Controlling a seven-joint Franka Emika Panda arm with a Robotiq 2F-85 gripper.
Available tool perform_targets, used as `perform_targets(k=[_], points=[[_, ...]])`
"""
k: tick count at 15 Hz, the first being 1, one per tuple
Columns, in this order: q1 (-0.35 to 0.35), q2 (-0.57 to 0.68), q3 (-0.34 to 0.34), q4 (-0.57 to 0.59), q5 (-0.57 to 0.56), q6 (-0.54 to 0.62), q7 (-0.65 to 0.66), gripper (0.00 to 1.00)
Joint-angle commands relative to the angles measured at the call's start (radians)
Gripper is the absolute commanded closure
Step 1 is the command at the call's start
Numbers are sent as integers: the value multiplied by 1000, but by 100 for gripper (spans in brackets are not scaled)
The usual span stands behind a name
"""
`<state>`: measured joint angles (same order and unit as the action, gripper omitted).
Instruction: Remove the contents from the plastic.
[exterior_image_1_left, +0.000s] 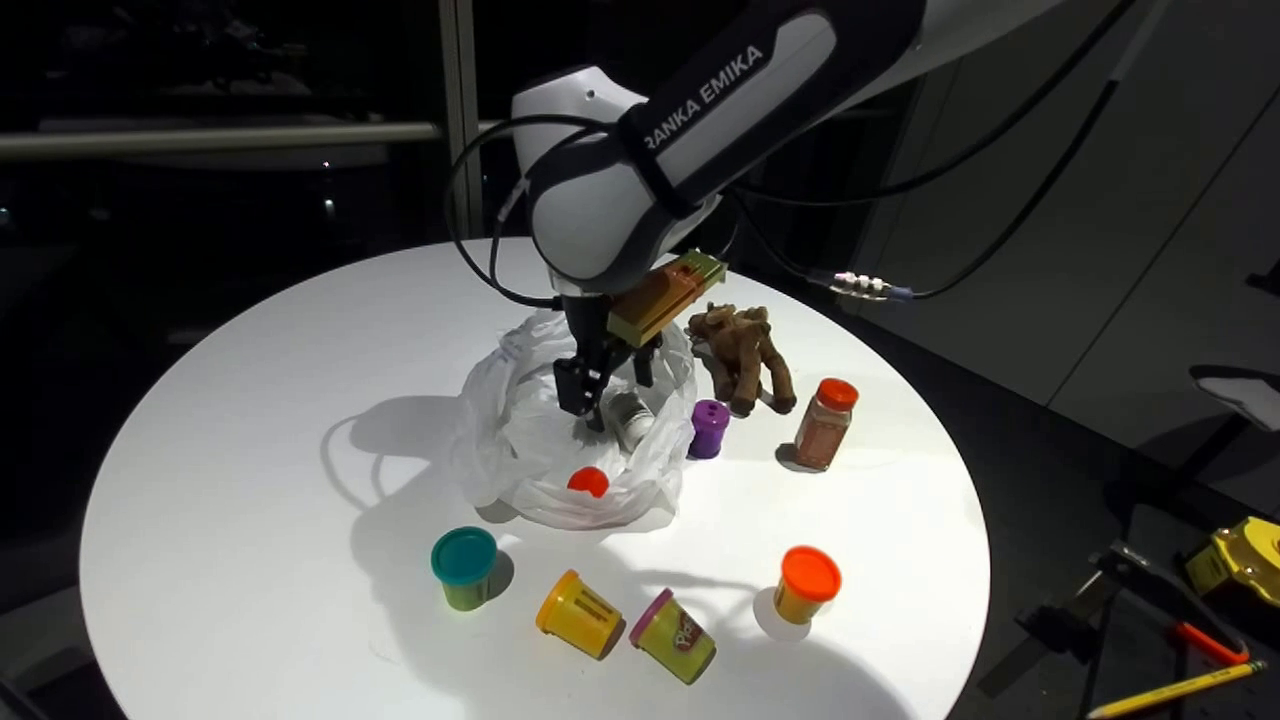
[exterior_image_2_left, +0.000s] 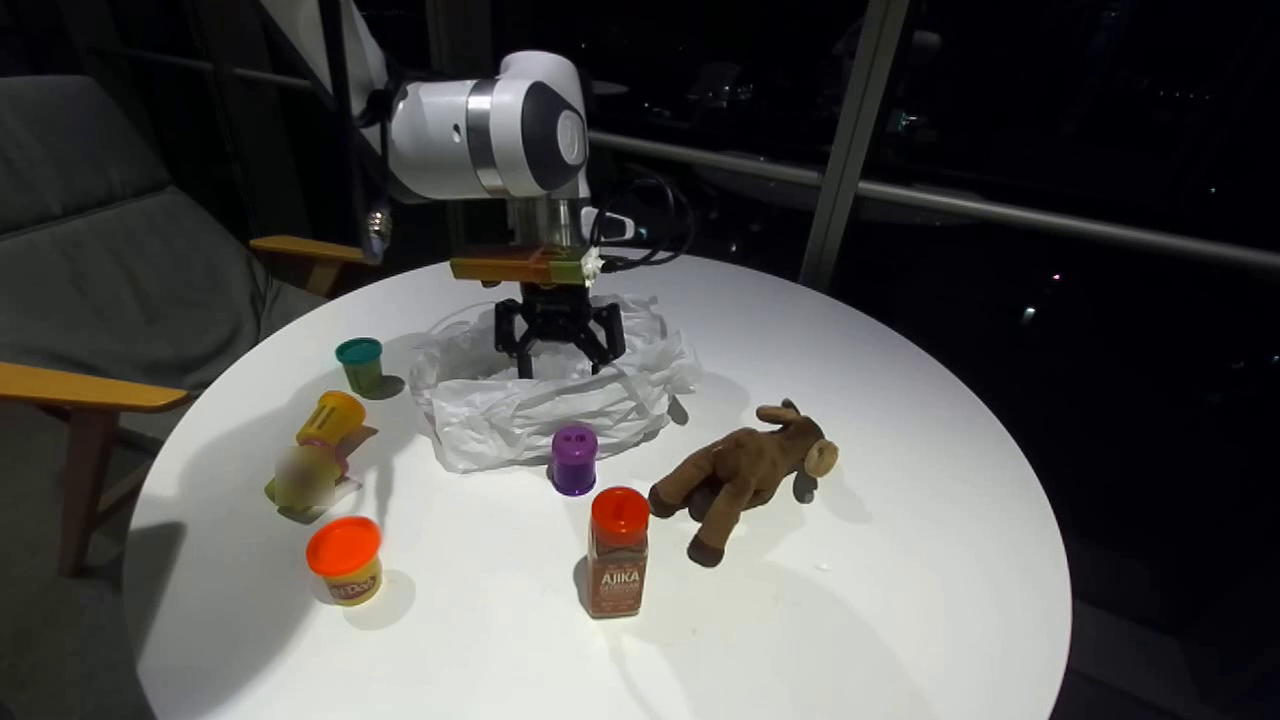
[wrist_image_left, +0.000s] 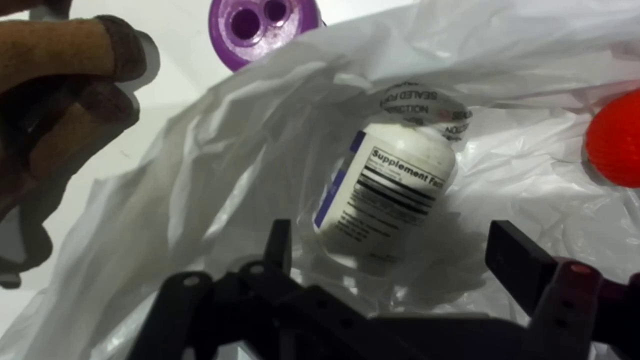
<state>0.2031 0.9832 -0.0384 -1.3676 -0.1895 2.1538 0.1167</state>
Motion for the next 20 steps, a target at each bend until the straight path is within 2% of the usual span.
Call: perform_targets(k=[1, 3, 8, 16, 20], points=[[-1, 59, -1, 93, -12, -43, -21, 25], [2, 70, -6, 105, -15, -53, -18, 30], [0, 15, -10, 44, -14, -20, -3, 69], [2, -112, -6, -22, 1, -10, 40, 71], [18, -228, -3, -120, 10, 4, 116, 71]])
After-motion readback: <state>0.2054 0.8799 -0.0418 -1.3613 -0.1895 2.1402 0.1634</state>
